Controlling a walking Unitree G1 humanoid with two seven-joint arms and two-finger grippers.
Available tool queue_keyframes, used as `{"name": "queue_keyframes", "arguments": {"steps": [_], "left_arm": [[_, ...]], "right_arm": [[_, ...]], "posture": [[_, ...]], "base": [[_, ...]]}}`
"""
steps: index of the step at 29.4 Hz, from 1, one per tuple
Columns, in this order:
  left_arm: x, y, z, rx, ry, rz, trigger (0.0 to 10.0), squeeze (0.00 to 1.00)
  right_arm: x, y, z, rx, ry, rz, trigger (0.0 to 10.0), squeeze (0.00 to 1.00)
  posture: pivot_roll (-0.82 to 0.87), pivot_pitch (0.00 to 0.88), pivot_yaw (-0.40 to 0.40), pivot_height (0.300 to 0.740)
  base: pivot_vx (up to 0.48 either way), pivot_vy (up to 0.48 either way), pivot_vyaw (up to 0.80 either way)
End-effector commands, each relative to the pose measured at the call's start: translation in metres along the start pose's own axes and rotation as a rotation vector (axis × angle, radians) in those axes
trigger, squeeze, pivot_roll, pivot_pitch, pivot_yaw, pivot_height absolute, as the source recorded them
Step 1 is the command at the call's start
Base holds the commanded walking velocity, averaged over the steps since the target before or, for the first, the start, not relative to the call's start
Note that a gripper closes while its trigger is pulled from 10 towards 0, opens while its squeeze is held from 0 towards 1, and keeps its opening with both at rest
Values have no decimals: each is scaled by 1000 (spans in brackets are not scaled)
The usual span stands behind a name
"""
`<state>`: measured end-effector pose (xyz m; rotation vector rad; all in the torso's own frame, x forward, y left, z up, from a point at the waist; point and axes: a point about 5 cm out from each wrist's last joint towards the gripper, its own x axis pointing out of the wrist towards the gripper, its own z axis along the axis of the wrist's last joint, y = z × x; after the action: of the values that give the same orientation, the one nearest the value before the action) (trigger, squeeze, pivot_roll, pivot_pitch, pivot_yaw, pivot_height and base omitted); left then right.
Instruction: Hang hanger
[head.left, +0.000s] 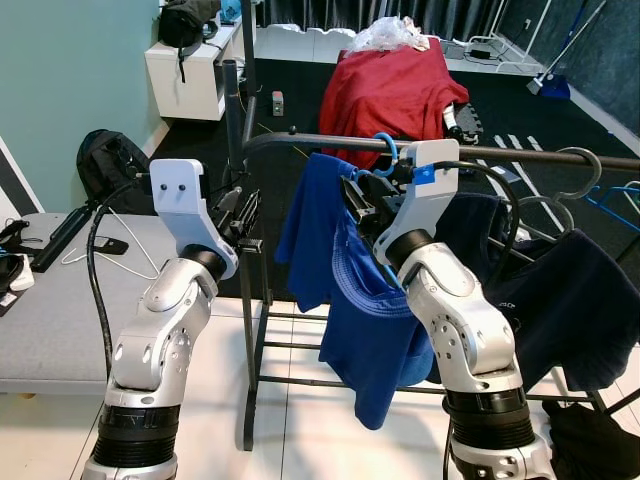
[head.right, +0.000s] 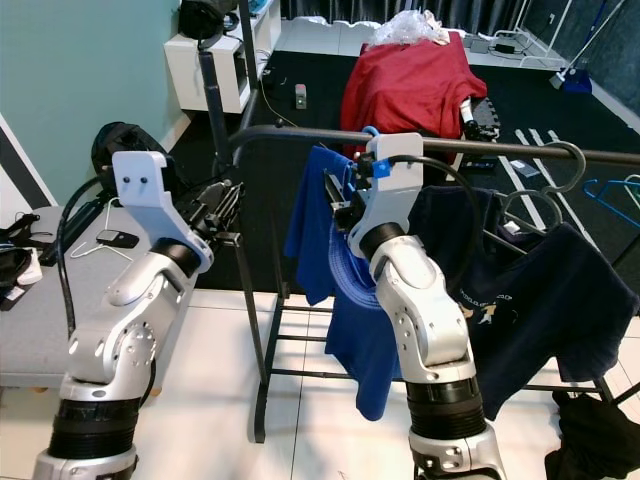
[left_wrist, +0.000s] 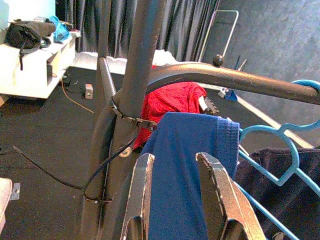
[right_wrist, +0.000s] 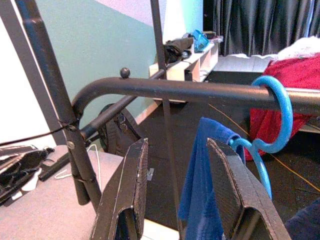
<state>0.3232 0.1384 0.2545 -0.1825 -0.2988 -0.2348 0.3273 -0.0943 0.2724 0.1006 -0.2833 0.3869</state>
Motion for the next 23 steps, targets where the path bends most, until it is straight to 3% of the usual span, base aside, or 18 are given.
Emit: {"name": "queue_keyframes", "arguments": {"steps": [1, 11, 12, 14, 16, 23], "left_arm": [[-3, 1, -5, 9, 26, 6, 10000, 0], [-4, -6, -10, -8, 35, -4, 10000, 0], [-4, -7, -11, -7, 42, -8, 10000, 0], [-4, -7, -11, -7, 42, -8, 10000, 0], [-6, -9, -10, -7, 44, -24, 10000, 0], [-6, -11, -11, 0, 46, -30, 10000, 0]], "right_arm": [[-2, 2, -2, 19, 11, 8, 10000, 0], [-2, 2, -1, 10, -8, -31, 10000, 0], [-3, -1, 0, -52, -27, -62, 10000, 0], [-3, -1, 0, -52, -27, -62, 10000, 0], [-9, -2, -5, -114, -26, -86, 10000, 0], [-10, -2, -9, -119, -10, -74, 10000, 0]], "posture": [[-2, 125, -46, 740], [-10, 136, -35, 740], [-13, 139, -26, 740], [-13, 139, -26, 740], [-17, 156, -26, 740], [-18, 173, -24, 740]], "base": [[0, 0, 0], [0, 0, 0], [0, 0, 0], [0, 0, 0], [0, 0, 0], [0, 0, 0]]}}
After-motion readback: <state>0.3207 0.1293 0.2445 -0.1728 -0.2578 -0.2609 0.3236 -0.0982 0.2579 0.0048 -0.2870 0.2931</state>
